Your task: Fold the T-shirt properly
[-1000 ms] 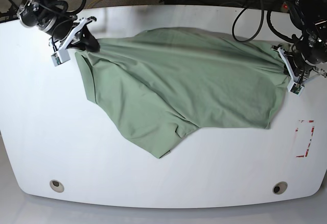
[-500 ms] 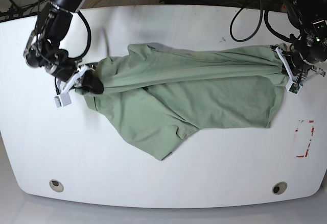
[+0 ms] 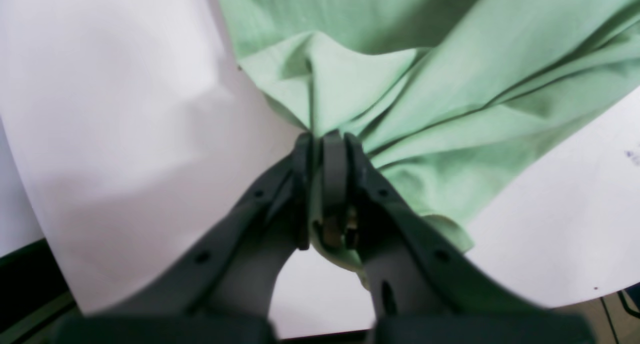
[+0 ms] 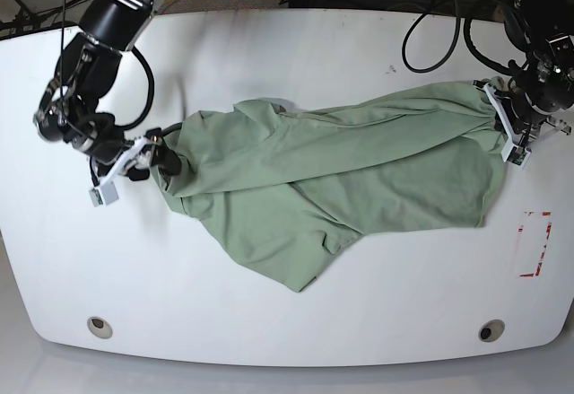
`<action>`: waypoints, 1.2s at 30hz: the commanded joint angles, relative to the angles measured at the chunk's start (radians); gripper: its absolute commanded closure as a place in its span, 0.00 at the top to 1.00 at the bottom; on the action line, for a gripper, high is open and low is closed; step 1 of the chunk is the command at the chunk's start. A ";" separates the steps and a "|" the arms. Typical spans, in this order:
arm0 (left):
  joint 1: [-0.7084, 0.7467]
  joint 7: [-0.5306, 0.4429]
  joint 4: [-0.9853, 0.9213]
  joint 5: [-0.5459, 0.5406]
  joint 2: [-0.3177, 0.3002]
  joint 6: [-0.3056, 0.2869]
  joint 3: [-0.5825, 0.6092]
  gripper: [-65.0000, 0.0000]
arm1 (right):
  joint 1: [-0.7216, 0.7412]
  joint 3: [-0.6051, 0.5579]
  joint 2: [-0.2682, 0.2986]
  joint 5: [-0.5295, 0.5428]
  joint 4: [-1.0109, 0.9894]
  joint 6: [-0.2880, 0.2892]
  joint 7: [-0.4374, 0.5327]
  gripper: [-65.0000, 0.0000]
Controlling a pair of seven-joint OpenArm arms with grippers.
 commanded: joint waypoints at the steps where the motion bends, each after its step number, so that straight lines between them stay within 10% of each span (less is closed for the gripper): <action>1: -0.009 -0.010 0.019 -0.002 -0.013 -0.001 -0.006 0.01 | -0.022 -0.002 0.002 0.028 0.082 0.002 0.017 0.72; 19: -0.008 -0.010 0.017 -0.002 -0.011 -0.001 0.000 0.01 | -0.335 -0.005 -0.069 0.153 0.347 0.002 0.008 0.72; 36: -0.002 -0.010 0.017 -0.002 0.023 -0.001 -0.001 0.01 | -0.178 -0.083 -0.064 0.152 0.017 0.002 0.086 0.72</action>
